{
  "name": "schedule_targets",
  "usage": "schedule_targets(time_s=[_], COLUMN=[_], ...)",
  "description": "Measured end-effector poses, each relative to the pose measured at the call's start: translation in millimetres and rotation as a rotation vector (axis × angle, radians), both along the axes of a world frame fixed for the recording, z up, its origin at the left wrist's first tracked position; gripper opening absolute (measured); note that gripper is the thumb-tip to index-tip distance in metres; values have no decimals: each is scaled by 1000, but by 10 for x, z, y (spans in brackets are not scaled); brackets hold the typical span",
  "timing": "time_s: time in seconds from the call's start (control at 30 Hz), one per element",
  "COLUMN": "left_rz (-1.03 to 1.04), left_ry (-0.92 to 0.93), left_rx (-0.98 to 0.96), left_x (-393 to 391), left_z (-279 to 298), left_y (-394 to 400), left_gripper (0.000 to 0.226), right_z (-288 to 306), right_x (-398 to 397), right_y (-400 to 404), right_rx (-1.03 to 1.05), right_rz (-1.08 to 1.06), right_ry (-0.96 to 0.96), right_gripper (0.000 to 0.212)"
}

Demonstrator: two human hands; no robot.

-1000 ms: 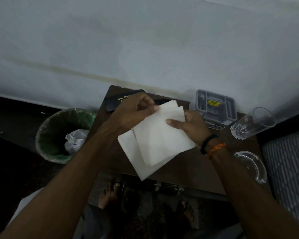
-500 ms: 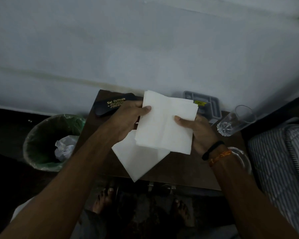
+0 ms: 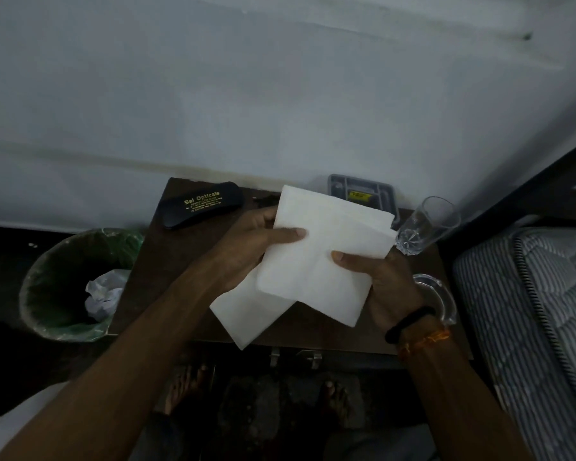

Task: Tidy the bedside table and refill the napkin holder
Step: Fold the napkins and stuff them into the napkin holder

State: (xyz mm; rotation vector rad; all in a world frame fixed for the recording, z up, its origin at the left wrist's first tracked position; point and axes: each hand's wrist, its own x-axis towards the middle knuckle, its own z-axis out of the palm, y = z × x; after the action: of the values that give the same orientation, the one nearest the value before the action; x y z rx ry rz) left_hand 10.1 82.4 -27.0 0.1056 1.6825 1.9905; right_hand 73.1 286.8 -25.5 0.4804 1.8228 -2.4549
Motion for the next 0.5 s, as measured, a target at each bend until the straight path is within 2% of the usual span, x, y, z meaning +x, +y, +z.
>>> schedule_targets(time_s=[0.13,0.27,0.4,0.5], left_rz=[-56,49,112,104], left_ry=[30,163,309,333], left_rx=[-8,-134,-198,-233], left_x=[51,16,-35,-72], left_z=[-101,-115,-85,-145], left_y=[18,-13,-37,-59], left_gripper=[48,54,45,39], right_z=[-15,-78,-130,-265], right_x=[-61,-199,-284,-322], right_y=[-57,-179,-166,-103], right_rx=[0,117,133,152], right_rz=[19,94,65,25], right_ry=[63,165,283,293], right_gripper=[40,52,49,40])
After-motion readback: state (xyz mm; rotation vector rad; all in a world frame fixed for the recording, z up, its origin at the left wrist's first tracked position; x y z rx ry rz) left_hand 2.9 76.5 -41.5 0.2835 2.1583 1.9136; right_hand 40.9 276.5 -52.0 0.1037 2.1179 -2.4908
